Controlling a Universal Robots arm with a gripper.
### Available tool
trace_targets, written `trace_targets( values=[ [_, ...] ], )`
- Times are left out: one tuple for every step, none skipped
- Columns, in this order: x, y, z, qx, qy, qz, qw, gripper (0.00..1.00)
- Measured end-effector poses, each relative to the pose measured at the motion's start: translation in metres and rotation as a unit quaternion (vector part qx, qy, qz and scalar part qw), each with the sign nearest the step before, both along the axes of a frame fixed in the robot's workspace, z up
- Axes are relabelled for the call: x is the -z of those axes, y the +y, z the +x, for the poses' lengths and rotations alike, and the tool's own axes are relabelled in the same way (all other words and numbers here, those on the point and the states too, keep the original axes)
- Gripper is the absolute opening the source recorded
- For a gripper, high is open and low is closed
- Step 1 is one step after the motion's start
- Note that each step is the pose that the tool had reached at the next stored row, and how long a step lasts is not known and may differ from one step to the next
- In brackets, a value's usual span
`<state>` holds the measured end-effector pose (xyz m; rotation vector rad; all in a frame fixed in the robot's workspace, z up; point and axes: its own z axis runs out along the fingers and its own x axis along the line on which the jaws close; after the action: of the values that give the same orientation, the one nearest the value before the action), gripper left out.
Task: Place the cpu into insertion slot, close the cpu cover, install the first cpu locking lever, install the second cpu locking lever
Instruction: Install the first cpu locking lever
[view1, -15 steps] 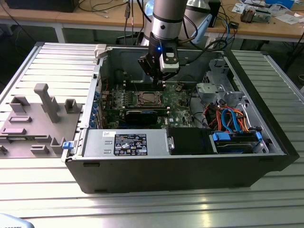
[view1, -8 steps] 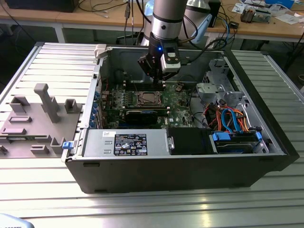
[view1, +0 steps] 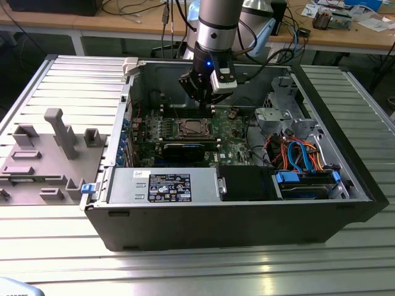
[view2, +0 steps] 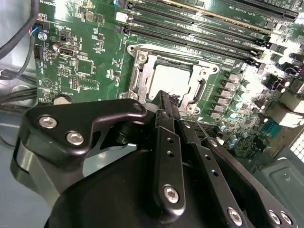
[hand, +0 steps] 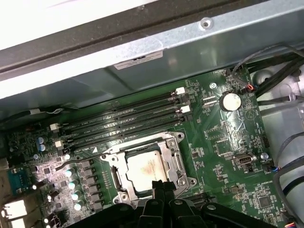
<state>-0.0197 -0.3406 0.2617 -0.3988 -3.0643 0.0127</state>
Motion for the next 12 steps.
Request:
trace_targets(
  values=[
    [0.0, 0.0, 0.0, -0.002, 0.0, 0.0, 1.0, 0.11],
    [0.0, 0.0, 0.0, -0.005, 0.0, 0.0, 0.99999, 0.11],
    [0.0, 0.0, 0.0, -0.008, 0.0, 0.0, 0.99997, 0.11],
    [0.0, 0.0, 0.0, -0.01, 0.0, 0.0, 0.99995, 0.11],
    [0.0, 0.0, 0.0, -0.013, 0.0, 0.0, 0.99991, 0.11],
    [0.0, 0.0, 0.0, -0.016, 0.0, 0.0, 0.99987, 0.11],
    [0.0, 0.0, 0.0, -0.018, 0.0, 0.0, 0.99983, 0.11],
    [0.0, 0.0, 0.0, -0.021, 0.0, 0.0, 0.99979, 0.11],
    [0.0, 0.0, 0.0, -0.024, 0.0, 0.0, 0.9997, 0.11],
    [0.0, 0.0, 0.0, -0.026, 0.0, 0.0, 0.99966, 0.11],
    [0.0, 0.0, 0.0, -0.028, 0.0, 0.0, 0.9996, 0.11],
    [0.0, 0.0, 0.0, -0.031, 0.0, 0.0, 0.99952, 0.11]
  ],
)
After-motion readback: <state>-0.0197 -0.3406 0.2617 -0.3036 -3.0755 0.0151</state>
